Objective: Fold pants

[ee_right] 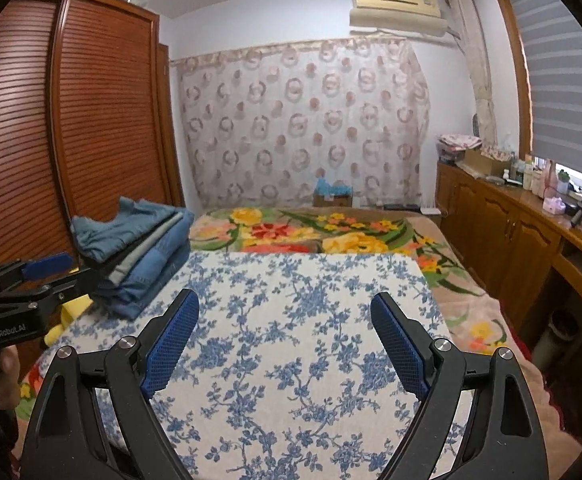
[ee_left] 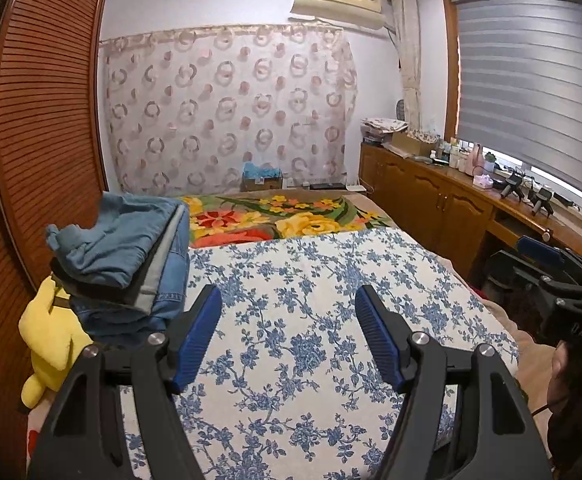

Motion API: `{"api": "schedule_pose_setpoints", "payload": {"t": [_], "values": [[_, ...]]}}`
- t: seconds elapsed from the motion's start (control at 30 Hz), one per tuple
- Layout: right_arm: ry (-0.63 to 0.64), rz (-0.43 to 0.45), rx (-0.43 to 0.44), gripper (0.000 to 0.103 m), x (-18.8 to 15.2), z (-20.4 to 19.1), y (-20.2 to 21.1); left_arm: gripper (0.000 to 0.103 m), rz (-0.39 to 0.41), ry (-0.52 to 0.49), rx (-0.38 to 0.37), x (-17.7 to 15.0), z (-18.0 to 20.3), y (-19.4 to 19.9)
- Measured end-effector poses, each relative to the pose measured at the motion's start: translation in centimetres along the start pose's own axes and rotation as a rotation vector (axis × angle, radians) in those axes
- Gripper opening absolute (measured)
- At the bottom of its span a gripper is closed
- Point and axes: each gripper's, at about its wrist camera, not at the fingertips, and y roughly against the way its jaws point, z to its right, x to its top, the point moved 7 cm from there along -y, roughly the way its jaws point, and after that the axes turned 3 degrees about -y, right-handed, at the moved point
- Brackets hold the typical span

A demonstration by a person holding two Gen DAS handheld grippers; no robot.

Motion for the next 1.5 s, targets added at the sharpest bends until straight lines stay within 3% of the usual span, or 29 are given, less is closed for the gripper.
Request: {"api": "schedule_pose_setpoints", "payload": {"t": [0.6,1.5], "values": [[0.007,0.066,-0.019,0.09,2.0,-0.2,2.1,0.07,0.052,0.012,0.039,1.8,-1.9,2.1],[0.004,0.06,-0.023,0.09,1.4,0.0,2.0,0.07,0.041,0.014,0.045,1.2,-2.3,1.6]]}}
